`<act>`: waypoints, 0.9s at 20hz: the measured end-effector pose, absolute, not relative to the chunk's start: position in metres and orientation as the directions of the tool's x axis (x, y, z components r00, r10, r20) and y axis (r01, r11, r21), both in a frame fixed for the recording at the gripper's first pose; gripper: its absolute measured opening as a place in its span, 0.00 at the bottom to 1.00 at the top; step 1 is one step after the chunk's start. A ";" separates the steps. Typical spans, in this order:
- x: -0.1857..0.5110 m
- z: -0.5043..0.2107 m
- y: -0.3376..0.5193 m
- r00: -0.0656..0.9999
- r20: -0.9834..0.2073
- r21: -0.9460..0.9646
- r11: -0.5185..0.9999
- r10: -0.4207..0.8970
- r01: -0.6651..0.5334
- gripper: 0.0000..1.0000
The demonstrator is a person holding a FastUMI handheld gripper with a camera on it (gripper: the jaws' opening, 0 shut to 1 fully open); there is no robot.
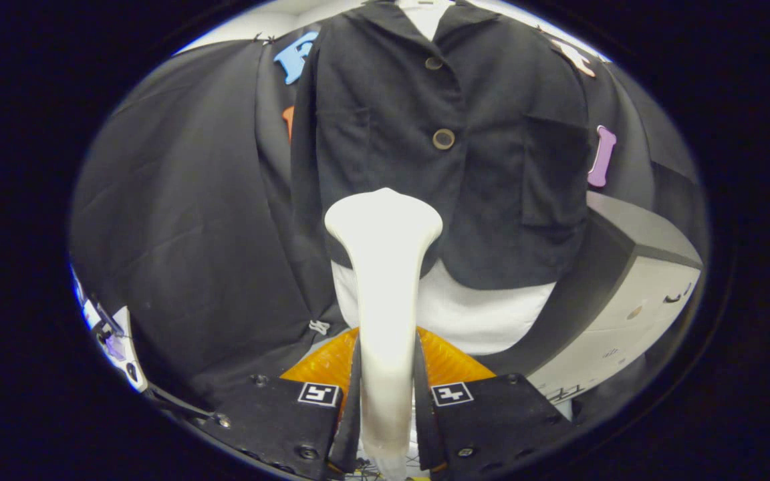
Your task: Iron the clothes twice with a garment steamer, once on the left side and once on the right side.
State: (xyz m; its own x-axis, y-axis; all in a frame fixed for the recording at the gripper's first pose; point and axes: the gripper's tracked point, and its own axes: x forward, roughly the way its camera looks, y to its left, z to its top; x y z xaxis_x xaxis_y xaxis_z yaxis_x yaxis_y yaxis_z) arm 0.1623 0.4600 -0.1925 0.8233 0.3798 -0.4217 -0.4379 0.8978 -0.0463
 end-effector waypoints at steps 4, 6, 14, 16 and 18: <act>0.146 -0.134 0.415 0.851 -0.356 -0.035 0.904 0.387 -0.426 0.37; 0.143 -0.107 0.385 0.870 -0.316 -0.028 0.913 0.378 -0.407 0.37; 0.119 -0.020 0.235 0.923 -0.197 0.027 0.943 0.329 -0.330 0.37; 0.109 -0.007 0.195 0.927 -0.181 0.034 0.945 0.327 -0.327 0.37; 0.094 0.005 0.158 0.933 -0.165 0.047 0.947 0.320 -0.317 0.37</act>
